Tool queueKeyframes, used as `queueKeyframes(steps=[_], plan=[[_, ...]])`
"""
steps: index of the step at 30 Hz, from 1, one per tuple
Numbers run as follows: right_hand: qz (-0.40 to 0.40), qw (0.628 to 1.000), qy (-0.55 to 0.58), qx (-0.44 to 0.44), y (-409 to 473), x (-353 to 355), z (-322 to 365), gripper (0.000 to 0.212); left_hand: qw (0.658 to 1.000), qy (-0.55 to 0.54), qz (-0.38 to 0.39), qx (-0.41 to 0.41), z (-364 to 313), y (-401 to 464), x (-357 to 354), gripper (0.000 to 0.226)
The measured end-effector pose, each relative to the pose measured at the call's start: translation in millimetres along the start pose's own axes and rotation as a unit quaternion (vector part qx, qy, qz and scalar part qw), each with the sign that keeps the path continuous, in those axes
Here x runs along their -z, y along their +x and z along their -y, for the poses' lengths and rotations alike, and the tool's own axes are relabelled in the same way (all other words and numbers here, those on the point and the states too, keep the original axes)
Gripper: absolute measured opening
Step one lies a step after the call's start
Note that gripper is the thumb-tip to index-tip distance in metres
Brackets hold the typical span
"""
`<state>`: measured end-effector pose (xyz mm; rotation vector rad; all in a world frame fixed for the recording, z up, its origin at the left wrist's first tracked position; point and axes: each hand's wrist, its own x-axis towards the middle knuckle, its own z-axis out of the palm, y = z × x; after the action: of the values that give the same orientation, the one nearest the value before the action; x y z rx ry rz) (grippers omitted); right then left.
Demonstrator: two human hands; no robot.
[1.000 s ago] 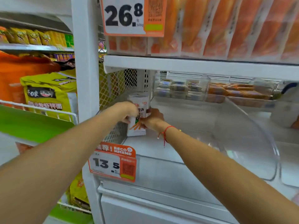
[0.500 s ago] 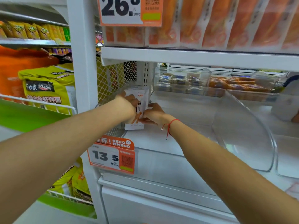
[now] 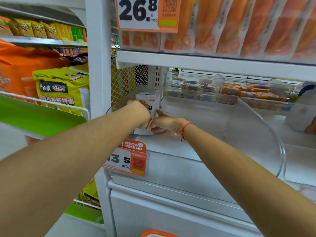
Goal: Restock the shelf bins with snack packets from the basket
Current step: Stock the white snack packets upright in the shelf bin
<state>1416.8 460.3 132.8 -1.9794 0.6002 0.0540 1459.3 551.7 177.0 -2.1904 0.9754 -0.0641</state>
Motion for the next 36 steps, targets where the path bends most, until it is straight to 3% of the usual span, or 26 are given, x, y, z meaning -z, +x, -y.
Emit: queueKeyframes(steps=[3,10,13,18,21,25,30,36], plan=[[0.014,0.999,-0.048,-0.018,-21.6,9.3,0.3,0.042,1.0,0.011,-0.016,0.004,-2.0,-18.6,4.7,0.051],[-0.077,0.99,-0.094,0.071,-94.9,23.1,-2.7,0.03,0.97,-0.119,-0.21,0.002,9.8,-70.7,2.7,0.043],[-0.142,0.976,-0.073,0.146,-133.4,25.8,-6.1,0.011,0.926,-0.245,-0.285,0.008,6.0,-103.6,3.4,0.039],[-0.175,0.966,-0.045,0.185,-207.4,26.5,-17.7,0.012,0.827,-0.443,-0.346,0.016,-16.1,-169.9,5.5,0.031],[-0.134,0.978,-0.064,0.145,-247.7,19.3,-42.6,0.017,0.782,-0.535,-0.321,-0.003,-45.2,-202.6,-4.9,0.026],[-0.089,0.989,-0.093,0.074,-281.0,-3.7,-100.4,0.019,0.754,-0.606,-0.254,-0.021,-102.8,-227.8,-43.6,0.02],[-0.009,0.99,-0.143,-0.01,-305.2,-49.7,-183.8,0.021,0.796,-0.593,-0.11,-0.057,-178.3,-244.6,-109.6,0.023],[0.047,0.983,-0.165,-0.061,-312.7,-113.2,-268.9,0.021,0.819,-0.563,0.061,-0.097,-238.7,-248.4,-176.7,0.035]])
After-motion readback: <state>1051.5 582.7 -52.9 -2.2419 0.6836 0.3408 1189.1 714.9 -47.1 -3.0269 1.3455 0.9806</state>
